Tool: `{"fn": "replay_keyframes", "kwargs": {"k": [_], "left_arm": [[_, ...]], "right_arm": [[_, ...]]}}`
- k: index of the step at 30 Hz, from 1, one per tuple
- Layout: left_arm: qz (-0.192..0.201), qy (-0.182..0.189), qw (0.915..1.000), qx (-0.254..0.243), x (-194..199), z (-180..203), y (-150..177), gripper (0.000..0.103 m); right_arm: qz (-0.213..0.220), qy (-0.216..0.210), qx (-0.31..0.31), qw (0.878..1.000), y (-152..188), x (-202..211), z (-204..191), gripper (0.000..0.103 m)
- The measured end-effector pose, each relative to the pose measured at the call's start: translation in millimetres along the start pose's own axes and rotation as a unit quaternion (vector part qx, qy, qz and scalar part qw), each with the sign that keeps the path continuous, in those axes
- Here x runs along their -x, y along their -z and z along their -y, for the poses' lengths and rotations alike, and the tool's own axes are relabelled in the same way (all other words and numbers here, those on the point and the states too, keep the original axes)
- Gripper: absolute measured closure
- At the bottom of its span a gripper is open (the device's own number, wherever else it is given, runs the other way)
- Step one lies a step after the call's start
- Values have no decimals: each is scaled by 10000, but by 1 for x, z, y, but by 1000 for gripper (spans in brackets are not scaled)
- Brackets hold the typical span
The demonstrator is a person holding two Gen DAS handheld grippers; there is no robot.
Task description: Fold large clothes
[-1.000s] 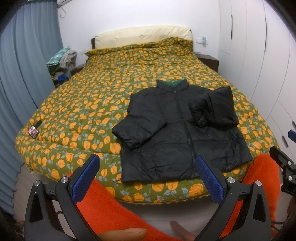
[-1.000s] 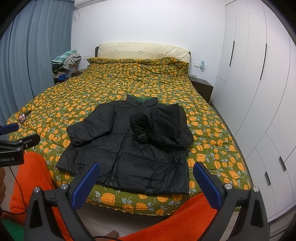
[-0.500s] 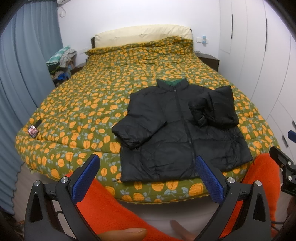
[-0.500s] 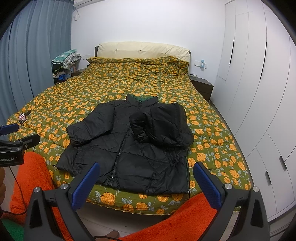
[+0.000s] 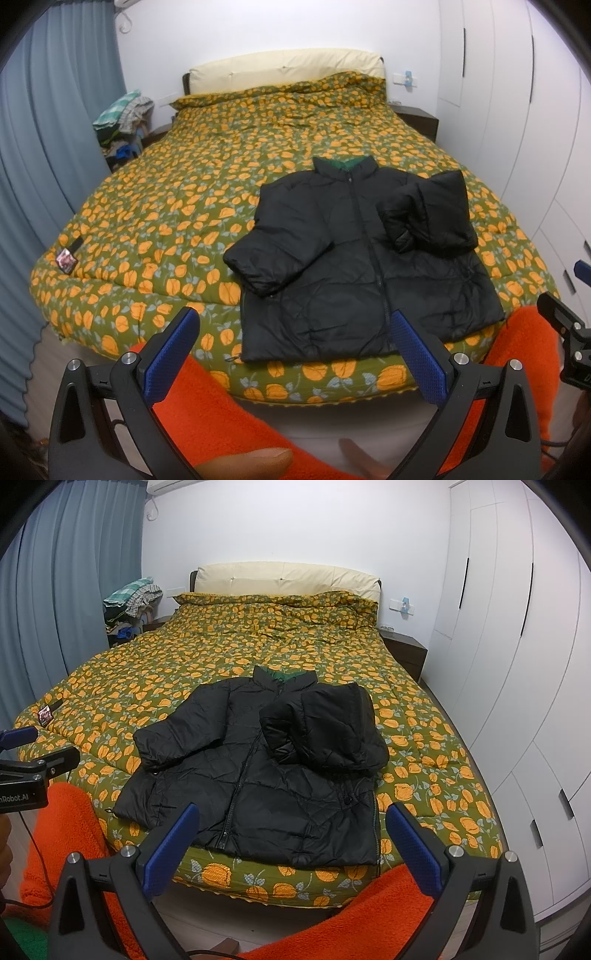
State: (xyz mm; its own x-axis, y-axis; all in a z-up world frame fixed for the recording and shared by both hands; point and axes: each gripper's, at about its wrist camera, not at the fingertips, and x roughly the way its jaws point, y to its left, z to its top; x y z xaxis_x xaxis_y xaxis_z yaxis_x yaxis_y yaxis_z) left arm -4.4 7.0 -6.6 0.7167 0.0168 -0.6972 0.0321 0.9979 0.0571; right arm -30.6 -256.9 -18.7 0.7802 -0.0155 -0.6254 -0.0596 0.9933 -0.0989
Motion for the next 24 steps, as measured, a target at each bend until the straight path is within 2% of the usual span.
{"fn": "replay_keyframes", "kwargs": {"k": [24], "left_arm": [[-11,-2,10000,-4,-1,0,1,0]], "right_arm": [[-37,-50,2,10000,0,-6,1,1]]}}
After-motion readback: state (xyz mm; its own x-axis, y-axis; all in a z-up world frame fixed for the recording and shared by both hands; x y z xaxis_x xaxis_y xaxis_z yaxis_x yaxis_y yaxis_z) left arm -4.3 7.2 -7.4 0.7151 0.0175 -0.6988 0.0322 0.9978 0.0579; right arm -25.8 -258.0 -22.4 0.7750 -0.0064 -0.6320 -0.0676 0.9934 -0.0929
